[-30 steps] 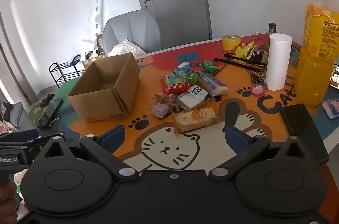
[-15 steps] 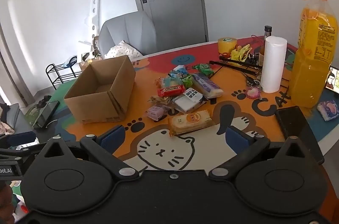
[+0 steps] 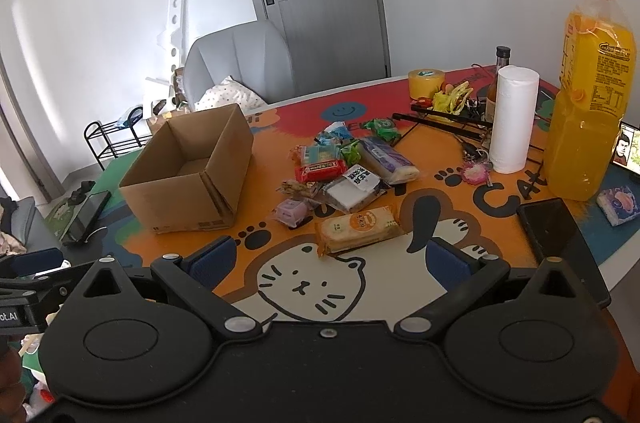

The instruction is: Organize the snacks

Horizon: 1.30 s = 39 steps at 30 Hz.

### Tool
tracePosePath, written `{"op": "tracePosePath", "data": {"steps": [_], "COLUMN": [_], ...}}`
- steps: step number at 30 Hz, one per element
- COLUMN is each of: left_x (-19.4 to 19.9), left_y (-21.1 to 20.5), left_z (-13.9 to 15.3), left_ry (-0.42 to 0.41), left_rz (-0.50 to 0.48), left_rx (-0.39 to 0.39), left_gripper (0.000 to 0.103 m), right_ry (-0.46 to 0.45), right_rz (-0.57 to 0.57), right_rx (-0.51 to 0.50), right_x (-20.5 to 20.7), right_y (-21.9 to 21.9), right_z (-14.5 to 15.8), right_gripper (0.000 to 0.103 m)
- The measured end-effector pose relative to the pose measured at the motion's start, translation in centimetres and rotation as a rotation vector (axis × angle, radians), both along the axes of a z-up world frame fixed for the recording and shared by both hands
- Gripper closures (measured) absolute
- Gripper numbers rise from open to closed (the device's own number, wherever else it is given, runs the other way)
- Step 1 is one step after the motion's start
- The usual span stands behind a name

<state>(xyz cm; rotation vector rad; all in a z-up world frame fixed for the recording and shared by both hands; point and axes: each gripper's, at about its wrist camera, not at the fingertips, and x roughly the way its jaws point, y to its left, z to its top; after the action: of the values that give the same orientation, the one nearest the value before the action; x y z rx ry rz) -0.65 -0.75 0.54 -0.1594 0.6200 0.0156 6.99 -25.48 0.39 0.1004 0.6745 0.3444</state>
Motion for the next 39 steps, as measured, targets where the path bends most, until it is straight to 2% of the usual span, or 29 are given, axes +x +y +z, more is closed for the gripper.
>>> {"op": "tracePosePath", "data": {"steps": [39], "left_x": [-0.42], "left_y": [0.83], "left_z": [-0.02], "left_ry": [-0.002], "left_rz": [0.031], "left_rx": [-0.002], "left_gripper": [0.000], "right_ry": [-0.011], "right_rz": [-0.002], "right_rx": [-0.032], "right_x": [-0.47], "right_y": [0.28], "right_z": [0.47], "right_gripper": [0.000]}}
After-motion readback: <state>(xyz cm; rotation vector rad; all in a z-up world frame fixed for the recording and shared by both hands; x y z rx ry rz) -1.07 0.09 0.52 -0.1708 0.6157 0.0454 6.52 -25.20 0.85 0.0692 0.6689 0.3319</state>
